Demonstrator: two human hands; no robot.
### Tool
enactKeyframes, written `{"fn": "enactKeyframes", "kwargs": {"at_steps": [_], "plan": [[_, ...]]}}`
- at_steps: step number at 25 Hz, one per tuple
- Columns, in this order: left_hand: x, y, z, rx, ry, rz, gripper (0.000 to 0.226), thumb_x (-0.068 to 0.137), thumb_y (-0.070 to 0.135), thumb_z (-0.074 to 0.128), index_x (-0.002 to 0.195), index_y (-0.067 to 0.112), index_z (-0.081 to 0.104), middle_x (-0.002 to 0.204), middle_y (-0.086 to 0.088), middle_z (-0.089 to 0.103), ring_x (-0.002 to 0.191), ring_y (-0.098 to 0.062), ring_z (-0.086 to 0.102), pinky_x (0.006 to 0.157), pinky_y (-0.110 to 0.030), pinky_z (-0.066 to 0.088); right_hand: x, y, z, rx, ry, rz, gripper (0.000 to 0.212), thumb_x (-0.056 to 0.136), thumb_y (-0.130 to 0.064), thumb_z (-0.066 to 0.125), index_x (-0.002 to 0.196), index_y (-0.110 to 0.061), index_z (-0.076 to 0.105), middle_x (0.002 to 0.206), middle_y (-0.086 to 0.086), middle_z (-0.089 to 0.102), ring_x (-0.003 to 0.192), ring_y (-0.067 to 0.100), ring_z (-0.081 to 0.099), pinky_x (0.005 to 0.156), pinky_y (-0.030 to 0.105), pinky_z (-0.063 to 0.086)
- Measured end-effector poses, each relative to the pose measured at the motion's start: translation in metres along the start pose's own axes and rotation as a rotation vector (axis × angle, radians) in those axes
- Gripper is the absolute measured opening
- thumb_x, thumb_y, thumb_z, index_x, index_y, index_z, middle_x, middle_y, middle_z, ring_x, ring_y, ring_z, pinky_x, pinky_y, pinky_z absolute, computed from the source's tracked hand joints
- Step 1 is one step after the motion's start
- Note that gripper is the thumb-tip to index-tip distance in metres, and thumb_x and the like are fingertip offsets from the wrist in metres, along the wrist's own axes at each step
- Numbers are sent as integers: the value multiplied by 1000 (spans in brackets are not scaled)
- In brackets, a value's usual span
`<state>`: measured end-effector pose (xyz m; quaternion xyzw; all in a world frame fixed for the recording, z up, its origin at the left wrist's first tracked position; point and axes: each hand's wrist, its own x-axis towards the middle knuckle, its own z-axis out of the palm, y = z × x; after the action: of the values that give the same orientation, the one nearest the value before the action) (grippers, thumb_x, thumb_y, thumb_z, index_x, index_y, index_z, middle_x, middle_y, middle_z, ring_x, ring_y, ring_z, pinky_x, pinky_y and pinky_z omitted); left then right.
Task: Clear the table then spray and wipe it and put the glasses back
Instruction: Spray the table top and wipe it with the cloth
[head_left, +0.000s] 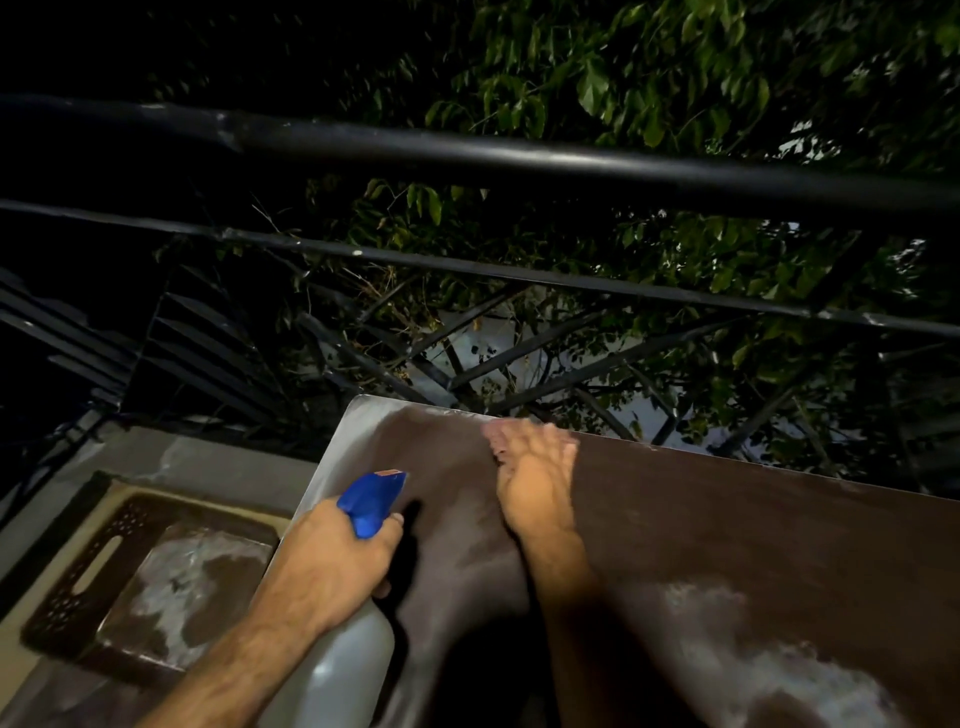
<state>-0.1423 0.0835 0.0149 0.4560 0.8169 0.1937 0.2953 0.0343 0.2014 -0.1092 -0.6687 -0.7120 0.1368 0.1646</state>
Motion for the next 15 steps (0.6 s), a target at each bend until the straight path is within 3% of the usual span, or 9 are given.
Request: {"fn": "enactKeyframes", "kwargs": {"at_steps": [3,5,7,11,15], "plan": [[1,-8,-11,-8,9,-47,33,91,39,64,79,10,69,54,1,74,65,-13,69,60,-28,49,-28,-70,23,55,-164,-408,60,91,-15,47,149,-24,35,159,2,26,149,26,9,117,43,-15],[3,-13,-19,-28,20,-71,34,90,39,65,74,8,68,53,2,74,62,-12,69,56,-27,46,-39,-89,31,62,-225,-523,58,92,-14,48,149,-17,36,157,4,30,149,25,12,118,39,-14],[6,-20,-27,-58,27,-97,32,90,37,65,75,9,71,53,1,74,61,-14,70,59,-28,49,-26,-91,41,68,-186,-496,58,92,-14,48,148,-21,37,157,4,30,148,25,11,118,39,-13],[12,-32,-39,-79,87,-172,34,89,37,67,72,7,68,54,-7,73,57,-19,67,57,-29,49,18,-109,49,43,-130,-194,58,94,-18,47,150,-24,32,160,3,23,149,27,5,118,49,-10],[14,-45,-51,-29,112,-193,33,88,39,66,71,11,62,60,-4,64,57,-20,62,54,-29,47,-9,-104,50,16,-129,-181,61,92,-18,46,151,-22,31,160,3,22,149,29,5,119,48,-10]]}}
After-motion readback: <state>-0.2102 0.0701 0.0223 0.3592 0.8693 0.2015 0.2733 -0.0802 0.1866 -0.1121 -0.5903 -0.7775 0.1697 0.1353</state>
